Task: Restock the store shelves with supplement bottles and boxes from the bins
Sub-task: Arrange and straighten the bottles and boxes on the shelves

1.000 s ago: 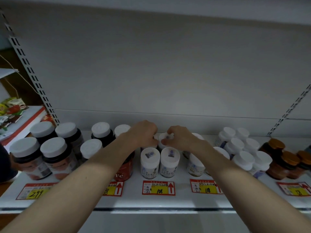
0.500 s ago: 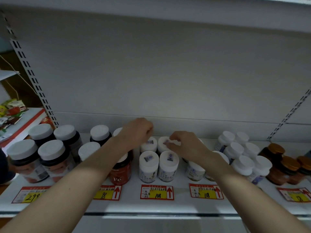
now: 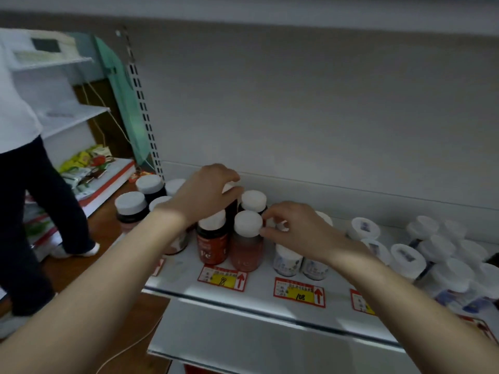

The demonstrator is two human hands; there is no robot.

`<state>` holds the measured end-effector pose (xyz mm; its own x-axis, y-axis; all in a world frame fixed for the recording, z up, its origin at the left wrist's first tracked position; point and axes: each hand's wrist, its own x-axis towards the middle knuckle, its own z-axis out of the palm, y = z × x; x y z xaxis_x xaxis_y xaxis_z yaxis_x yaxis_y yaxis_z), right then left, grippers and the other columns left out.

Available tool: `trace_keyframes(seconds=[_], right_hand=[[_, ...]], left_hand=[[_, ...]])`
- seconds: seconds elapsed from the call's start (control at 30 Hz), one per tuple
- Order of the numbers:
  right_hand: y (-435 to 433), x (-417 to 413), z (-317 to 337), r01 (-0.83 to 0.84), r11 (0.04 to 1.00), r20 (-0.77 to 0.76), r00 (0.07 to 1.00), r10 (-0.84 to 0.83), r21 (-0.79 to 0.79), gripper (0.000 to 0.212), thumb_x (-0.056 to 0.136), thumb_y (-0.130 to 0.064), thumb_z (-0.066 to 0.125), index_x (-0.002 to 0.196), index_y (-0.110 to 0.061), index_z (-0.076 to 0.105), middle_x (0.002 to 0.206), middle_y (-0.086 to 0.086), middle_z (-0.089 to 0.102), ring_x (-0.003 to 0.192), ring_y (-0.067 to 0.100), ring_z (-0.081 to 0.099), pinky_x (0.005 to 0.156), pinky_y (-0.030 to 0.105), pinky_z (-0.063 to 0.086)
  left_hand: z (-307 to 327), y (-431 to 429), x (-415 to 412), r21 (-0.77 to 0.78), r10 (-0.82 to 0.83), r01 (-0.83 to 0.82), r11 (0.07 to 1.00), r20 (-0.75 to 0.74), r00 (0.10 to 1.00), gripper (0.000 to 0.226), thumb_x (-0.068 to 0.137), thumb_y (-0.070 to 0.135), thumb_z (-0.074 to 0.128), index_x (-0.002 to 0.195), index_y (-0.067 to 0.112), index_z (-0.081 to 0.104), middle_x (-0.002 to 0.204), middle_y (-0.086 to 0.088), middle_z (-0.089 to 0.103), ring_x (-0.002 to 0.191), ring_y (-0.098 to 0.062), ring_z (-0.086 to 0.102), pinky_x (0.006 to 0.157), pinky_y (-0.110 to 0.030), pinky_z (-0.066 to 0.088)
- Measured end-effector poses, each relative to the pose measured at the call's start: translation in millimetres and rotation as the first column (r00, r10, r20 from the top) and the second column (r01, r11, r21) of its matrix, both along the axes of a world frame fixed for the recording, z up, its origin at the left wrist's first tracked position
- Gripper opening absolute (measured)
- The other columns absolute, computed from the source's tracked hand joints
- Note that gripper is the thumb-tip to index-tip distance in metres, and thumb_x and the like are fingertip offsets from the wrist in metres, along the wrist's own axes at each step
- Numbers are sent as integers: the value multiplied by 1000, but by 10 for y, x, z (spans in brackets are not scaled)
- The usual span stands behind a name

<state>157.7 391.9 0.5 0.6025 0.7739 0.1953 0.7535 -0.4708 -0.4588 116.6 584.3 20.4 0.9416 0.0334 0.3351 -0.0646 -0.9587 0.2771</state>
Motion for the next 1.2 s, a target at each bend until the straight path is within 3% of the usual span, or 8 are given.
trace_keyframes(seconds=[0.17, 0.33, 0.5, 0.7, 0.8, 0.93, 1.2], right_hand=[[233, -48, 51, 75, 987, 20, 997, -73, -139, 36, 88, -33, 60, 116, -11, 55, 107, 10, 59, 94, 22, 55, 82, 33, 45], [427, -91, -57, 165, 940, 9, 985, -170, -298, 60, 83, -40, 62, 136, -22, 38, 127, 8, 48, 113, 23, 48, 84, 30, 39], [559, -160, -141, 239, 936, -18, 968, -252, -257, 58, 81, -26, 67, 132, -19, 40, 126, 8, 51, 115, 23, 49, 76, 24, 34], [612, -179, -211, 304, 931, -64, 945, -322, -201, 52, 80, -21, 67, 127, -18, 45, 121, 8, 53, 112, 24, 50, 80, 28, 38], [628, -183, -208, 327, 921, -77, 934, -349, -210, 57, 78, -20, 68, 130, -18, 44, 124, 9, 52, 113, 23, 49, 88, 31, 41], [642, -187, -207, 335, 919, -90, 929, -359, -210, 56, 78, -20, 69, 128, -19, 44, 121, 8, 54, 109, 22, 51, 80, 27, 38], [610, -184, -142, 308, 919, -86, 937, -338, -247, 57, 81, -28, 66, 131, -23, 40, 123, 7, 53, 108, 21, 52, 80, 27, 40]], left_hand=[[-99, 196, -261, 89, 44, -26, 996, -211, 977, 52, 88, 48, 53, 128, 16, 52, 125, -9, 52, 112, -23, 50, 91, -30, 39], [-270, 282, -259, 149, -9, 62, 987, -329, 944, 53, 84, 52, 56, 127, 21, 50, 126, -7, 47, 112, -24, 48, 85, -28, 38], [-385, 406, -191, 78, -127, 155, 985, -283, 951, 43, 88, 37, 56, 127, 22, 50, 120, -8, 47, 106, -26, 51, 87, -34, 43], [-462, 462, -194, -1, -213, 218, 976, -219, 952, 39, 90, 31, 55, 127, 17, 52, 119, -10, 45, 106, -27, 52, 88, -34, 43], [-508, 478, -199, -14, -225, 226, 974, -173, 959, 37, 90, 31, 55, 123, 15, 54, 116, -10, 46, 104, -25, 51, 82, -29, 42], [-552, 483, -215, -8, -220, 222, 975, -148, 964, 41, 91, 33, 53, 129, 17, 50, 117, -11, 46, 104, -24, 50, 74, -24, 35], [-502, 465, -240, 48, -205, 215, 975, -152, 967, 44, 92, 42, 47, 128, 15, 48, 123, -8, 45, 105, -23, 52, 79, -26, 40]])
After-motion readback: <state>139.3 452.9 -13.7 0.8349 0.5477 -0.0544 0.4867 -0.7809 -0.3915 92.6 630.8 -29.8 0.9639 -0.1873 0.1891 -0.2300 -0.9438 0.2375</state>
